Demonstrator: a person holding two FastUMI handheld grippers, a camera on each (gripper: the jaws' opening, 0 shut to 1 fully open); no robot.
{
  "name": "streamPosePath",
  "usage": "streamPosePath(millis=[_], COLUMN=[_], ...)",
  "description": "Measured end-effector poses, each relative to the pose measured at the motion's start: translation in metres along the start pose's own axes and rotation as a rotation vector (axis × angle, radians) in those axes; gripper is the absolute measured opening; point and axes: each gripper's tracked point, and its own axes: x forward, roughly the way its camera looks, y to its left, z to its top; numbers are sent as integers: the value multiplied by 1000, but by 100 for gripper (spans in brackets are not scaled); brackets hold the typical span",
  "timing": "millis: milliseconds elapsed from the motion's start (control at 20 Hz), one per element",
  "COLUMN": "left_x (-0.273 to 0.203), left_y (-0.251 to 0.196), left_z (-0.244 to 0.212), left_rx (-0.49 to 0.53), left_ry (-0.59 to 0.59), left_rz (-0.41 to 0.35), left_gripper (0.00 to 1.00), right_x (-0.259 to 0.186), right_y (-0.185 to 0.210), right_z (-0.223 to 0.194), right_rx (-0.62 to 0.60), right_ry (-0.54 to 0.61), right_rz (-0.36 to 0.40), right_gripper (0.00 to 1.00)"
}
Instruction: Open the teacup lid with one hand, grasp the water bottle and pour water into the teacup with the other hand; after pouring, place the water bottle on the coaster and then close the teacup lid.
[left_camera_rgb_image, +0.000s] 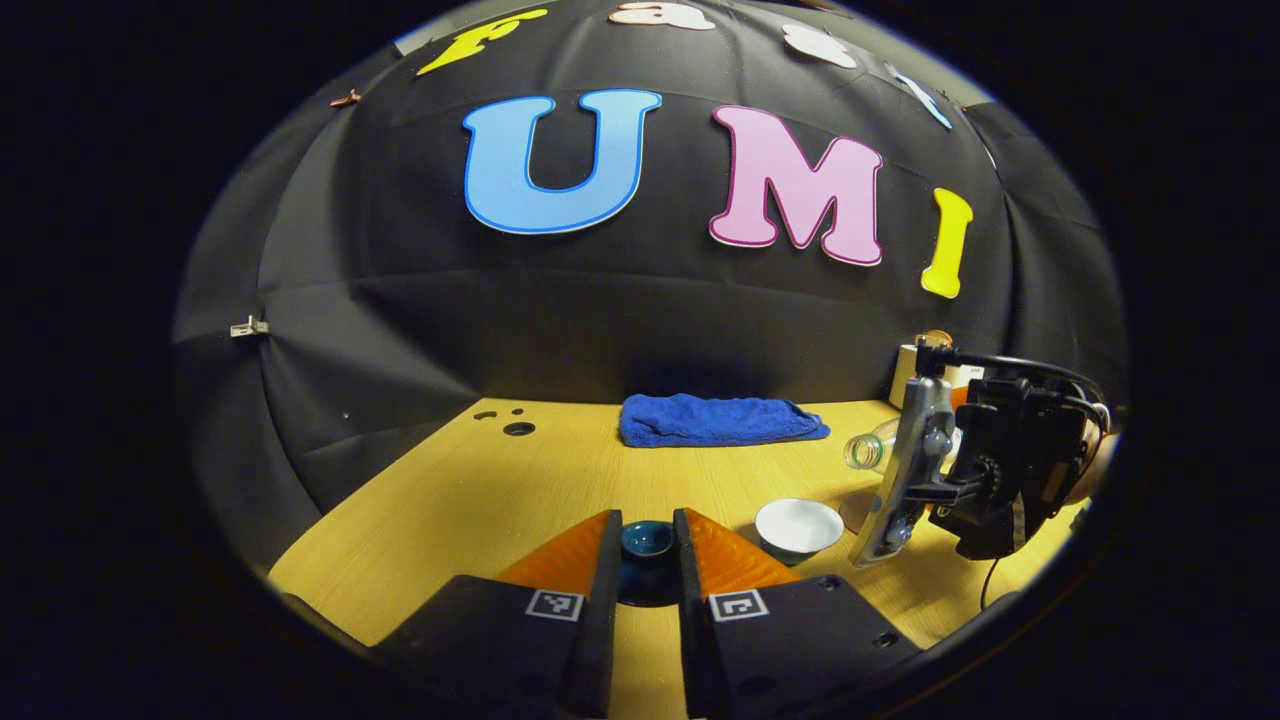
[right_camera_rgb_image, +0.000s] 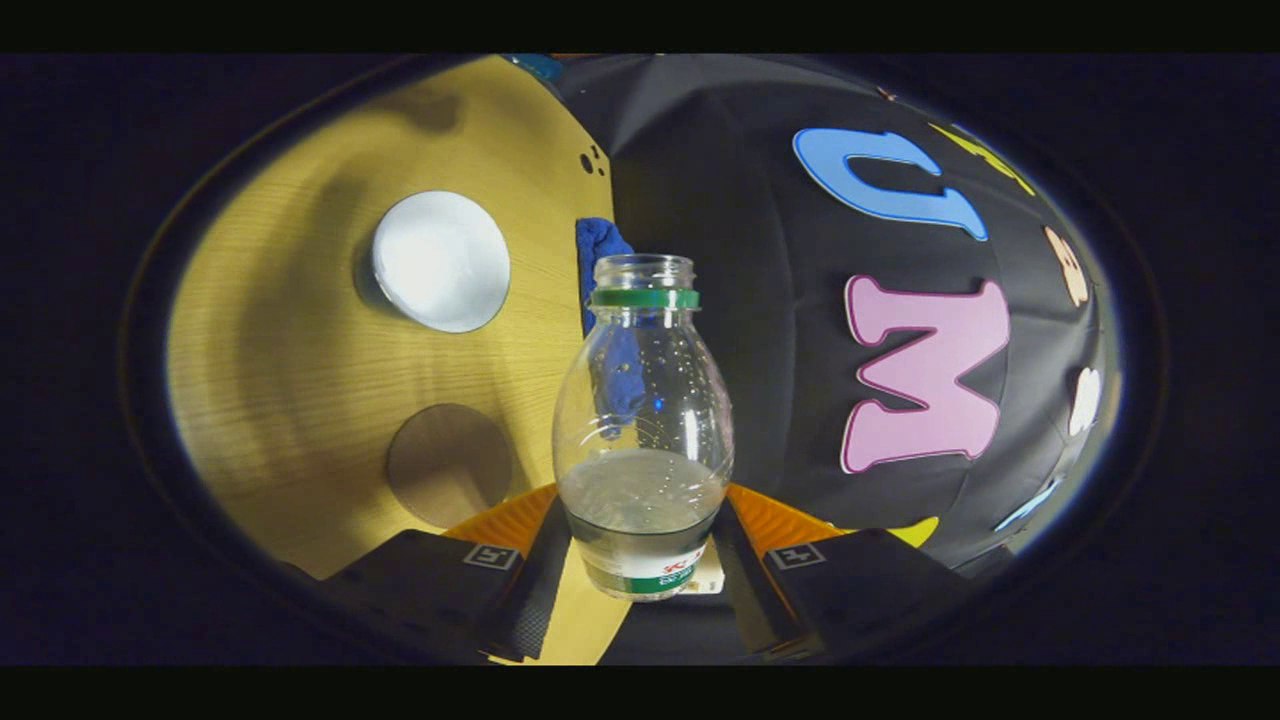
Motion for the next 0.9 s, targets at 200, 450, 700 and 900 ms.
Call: streamPosePath(millis=[200,450,700,900], left_x=[-2,-4,-3,-3], left_y=[0,1,5,7], left_z=[-3,-8,-7,-7], left_rx=[0,-2,4,2], left_ry=[2,7,-1,-1], left_rz=[1,0,10,12], left_gripper=[31,31,35,31], right_x=[3,7,8,11], right_y=[0,-5,-6,-8], right_z=[0,3,6,6], right_rx=[-76,-168,-222,-249], right_ry=[-3,-13,-28,-28], right_rz=[-7,-27,-32,-43], right_gripper=[75,75,75,75])
